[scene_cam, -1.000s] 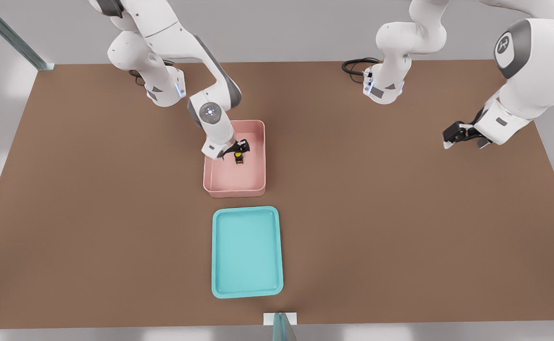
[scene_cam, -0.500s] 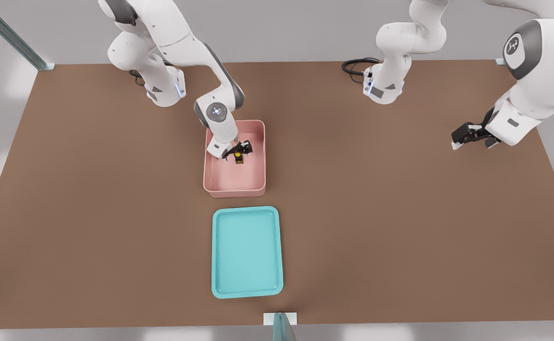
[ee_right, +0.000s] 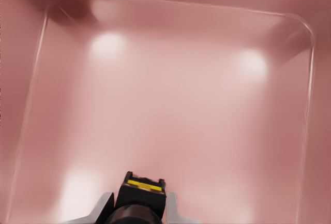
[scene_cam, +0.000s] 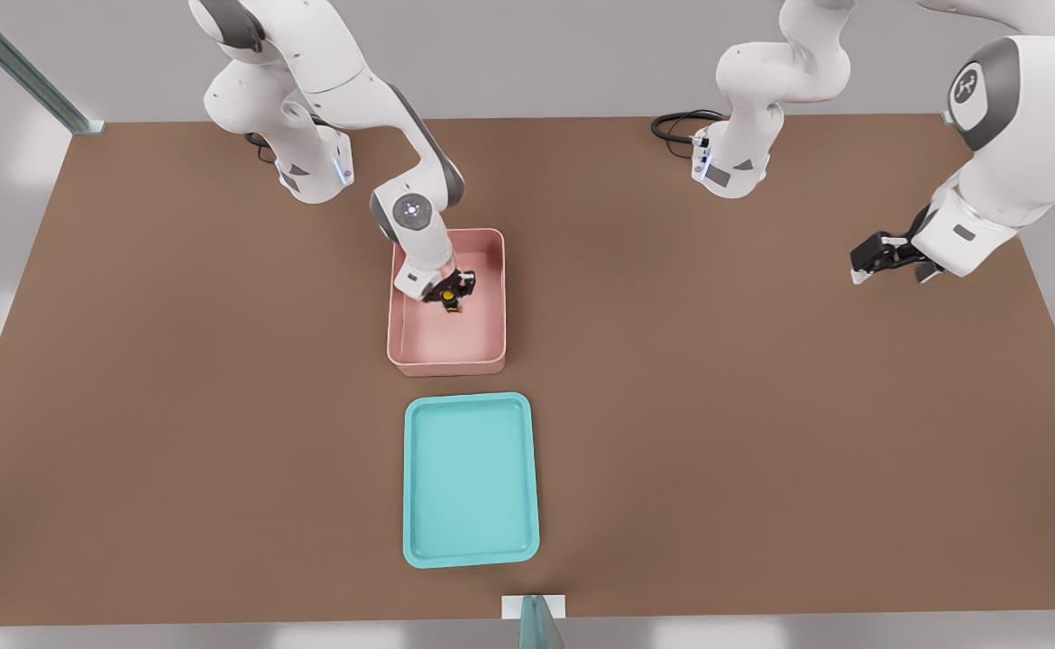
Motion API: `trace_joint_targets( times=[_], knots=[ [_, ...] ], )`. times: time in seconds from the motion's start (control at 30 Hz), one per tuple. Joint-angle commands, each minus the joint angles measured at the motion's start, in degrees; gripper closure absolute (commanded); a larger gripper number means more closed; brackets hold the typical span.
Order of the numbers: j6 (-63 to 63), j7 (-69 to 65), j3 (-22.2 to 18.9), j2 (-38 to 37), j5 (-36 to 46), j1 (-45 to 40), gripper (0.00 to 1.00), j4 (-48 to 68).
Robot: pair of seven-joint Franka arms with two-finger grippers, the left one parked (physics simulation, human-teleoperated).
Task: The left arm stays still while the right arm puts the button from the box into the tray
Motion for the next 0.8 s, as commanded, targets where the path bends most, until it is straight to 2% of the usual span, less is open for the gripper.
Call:
trace_joint_targets(
  times=[0.0, 0.13, 0.23, 0.3, 0.4, 0.53, 0.63, 0.77],
  knots=[
    [0.3, 0.1, 0.0, 0.0, 0.0, -0.1, 0.55, 0.2],
    [-5.0, 0.7, -0.1, -0.2, 0.0, -0.3, 0.55, 4.6],
    [-24.0, -0.3, -1.4, 0.8, 0.0, -2.0, 0.55, 22.9],
    [-28.1, -4.4, -1.8, 3.6, -0.1, -5.3, 0.55, 31.7],
    [-30.2, -13.0, -1.9, 13.0, 0.1, -11.9, 0.55, 45.7],
    [-29.4, -16.2, -1.3, 30.0, 3.1, -15.7, 0.55, 65.9],
    [-26.1, -18.0, -1.2, 37.8, 4.6, -17.5, 0.54, 72.4],
    [-25.7, -23.7, -0.3, 40.6, 6.1, -21.0, 0.52, 76.7]
  ],
)
